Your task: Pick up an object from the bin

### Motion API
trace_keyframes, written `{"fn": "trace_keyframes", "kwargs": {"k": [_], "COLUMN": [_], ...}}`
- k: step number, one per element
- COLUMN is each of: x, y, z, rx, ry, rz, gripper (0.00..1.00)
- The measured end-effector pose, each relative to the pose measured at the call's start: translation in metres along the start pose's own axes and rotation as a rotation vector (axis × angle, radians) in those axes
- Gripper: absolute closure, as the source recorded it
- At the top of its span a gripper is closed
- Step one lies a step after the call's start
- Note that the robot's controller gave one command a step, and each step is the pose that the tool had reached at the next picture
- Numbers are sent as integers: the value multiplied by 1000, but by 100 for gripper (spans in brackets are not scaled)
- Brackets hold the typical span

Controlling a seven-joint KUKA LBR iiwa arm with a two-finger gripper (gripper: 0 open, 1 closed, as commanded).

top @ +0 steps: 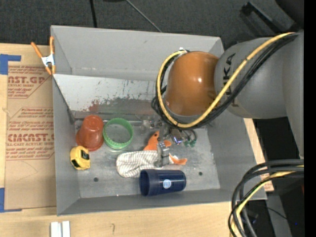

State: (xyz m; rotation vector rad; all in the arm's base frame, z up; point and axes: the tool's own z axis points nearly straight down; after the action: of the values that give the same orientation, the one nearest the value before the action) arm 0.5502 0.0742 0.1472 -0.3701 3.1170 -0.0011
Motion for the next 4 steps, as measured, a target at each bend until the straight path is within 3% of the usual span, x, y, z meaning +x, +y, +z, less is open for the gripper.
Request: {"fn": "trace_keyframes", "kwargs": {"k": [1, 2, 4], "x": [-7, -23, -23], "y": [-20, -29, -29], "z": [75, 77, 75], "rx": [3, -2, -3], "ry": [-26, -1, 0], "rz": [-11, -268, -267], "gripper": [0, 100, 100]}}
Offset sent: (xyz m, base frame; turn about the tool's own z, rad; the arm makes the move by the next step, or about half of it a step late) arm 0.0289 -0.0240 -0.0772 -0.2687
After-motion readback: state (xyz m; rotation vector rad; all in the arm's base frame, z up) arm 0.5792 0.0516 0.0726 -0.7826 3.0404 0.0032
